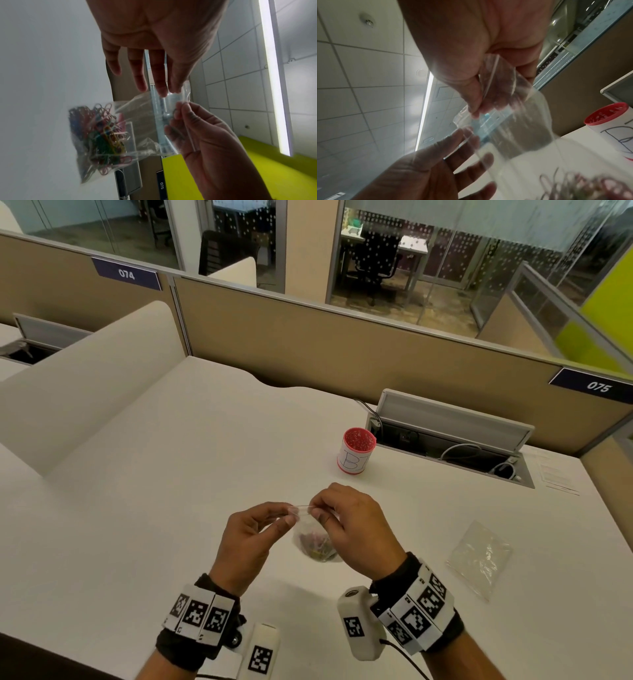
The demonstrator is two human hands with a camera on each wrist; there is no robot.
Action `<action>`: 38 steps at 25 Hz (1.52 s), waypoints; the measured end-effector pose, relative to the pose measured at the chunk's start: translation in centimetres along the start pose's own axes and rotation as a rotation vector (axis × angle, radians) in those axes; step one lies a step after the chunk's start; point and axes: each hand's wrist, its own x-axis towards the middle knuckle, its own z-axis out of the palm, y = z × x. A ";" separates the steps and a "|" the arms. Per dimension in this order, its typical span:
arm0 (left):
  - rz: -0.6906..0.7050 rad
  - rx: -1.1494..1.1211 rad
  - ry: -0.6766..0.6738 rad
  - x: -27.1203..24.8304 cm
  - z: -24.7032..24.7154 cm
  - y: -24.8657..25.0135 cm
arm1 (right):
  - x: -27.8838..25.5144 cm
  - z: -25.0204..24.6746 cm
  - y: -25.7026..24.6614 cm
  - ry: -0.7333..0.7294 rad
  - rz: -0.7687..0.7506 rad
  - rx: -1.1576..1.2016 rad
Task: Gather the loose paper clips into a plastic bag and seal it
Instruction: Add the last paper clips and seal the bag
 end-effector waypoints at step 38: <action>0.281 0.337 0.044 -0.7 0.9 0.1 | -1.1 2.3 0.8 0.101 -0.127 0.041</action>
